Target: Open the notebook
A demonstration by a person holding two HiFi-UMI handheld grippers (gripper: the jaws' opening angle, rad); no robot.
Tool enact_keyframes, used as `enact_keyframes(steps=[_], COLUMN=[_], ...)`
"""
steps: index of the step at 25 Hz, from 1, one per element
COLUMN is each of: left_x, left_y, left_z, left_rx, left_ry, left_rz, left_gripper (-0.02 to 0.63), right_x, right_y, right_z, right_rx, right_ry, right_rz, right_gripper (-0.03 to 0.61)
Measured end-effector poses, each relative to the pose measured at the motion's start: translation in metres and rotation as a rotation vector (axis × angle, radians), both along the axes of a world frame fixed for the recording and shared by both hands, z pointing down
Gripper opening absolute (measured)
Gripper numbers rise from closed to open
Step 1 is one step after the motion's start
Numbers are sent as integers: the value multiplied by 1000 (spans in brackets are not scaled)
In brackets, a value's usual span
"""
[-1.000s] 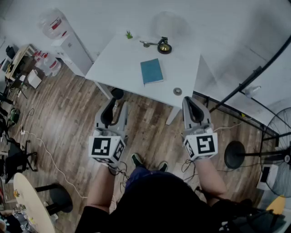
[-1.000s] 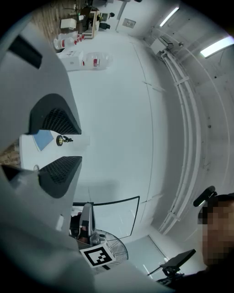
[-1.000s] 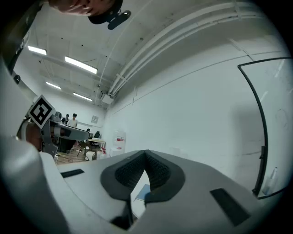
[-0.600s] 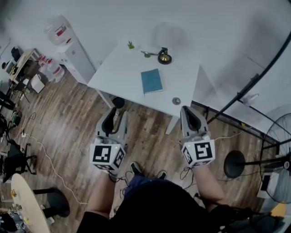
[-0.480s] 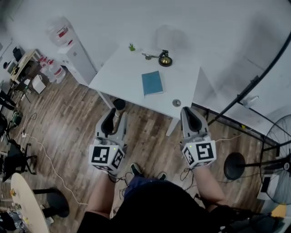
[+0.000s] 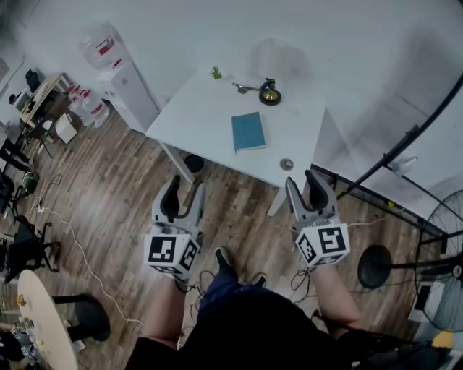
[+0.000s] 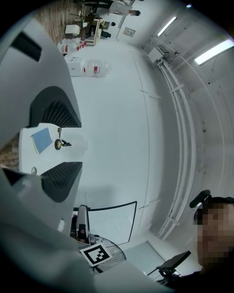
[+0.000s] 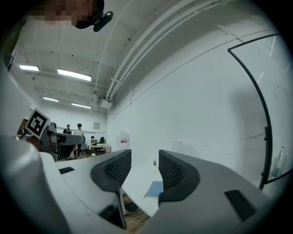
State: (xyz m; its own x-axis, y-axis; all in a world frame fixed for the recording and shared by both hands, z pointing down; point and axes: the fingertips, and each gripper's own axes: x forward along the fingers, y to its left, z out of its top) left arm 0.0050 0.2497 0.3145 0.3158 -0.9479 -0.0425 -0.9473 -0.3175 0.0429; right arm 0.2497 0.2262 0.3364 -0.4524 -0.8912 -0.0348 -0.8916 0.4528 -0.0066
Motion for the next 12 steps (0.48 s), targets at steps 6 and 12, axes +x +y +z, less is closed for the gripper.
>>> enact_keyframes(steps=[6, 12], left_x=[-13, -47], left_y=[-46, -114], left_z=[14, 29], left_rx=[-29, -55], left_ry=[13, 29], left_rz=[26, 58], left_gripper=[224, 224], right_x=[-4, -24], right_y=[-39, -96], right_z=[9, 21], right_rx=[-27, -69], right_ry=[-17, -9], right_rz=[41, 101], right_gripper=[189, 187])
